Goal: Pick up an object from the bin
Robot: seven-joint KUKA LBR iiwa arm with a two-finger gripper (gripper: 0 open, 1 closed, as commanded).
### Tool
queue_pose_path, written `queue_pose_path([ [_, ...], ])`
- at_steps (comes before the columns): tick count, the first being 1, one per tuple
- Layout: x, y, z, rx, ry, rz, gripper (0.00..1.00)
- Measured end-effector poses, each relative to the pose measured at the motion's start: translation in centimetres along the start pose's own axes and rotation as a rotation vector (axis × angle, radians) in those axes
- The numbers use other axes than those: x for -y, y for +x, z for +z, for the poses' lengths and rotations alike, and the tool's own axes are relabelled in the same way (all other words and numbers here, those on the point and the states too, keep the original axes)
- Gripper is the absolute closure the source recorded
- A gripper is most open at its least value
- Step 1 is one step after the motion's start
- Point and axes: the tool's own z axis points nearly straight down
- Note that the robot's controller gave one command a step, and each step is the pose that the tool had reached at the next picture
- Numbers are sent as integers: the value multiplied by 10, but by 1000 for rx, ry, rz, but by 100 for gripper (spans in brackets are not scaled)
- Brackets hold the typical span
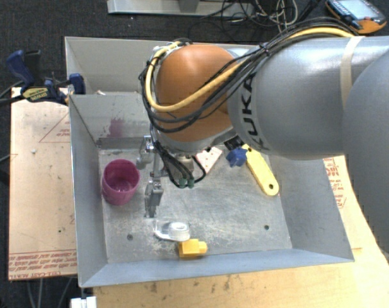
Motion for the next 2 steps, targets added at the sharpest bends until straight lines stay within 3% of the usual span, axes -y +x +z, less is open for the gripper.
queue_pose_path([
  [1, -14, 11, 30, -14, 5, 33, 0],
  [2, -26, 13, 70, -2, -1, 65, 0],
])
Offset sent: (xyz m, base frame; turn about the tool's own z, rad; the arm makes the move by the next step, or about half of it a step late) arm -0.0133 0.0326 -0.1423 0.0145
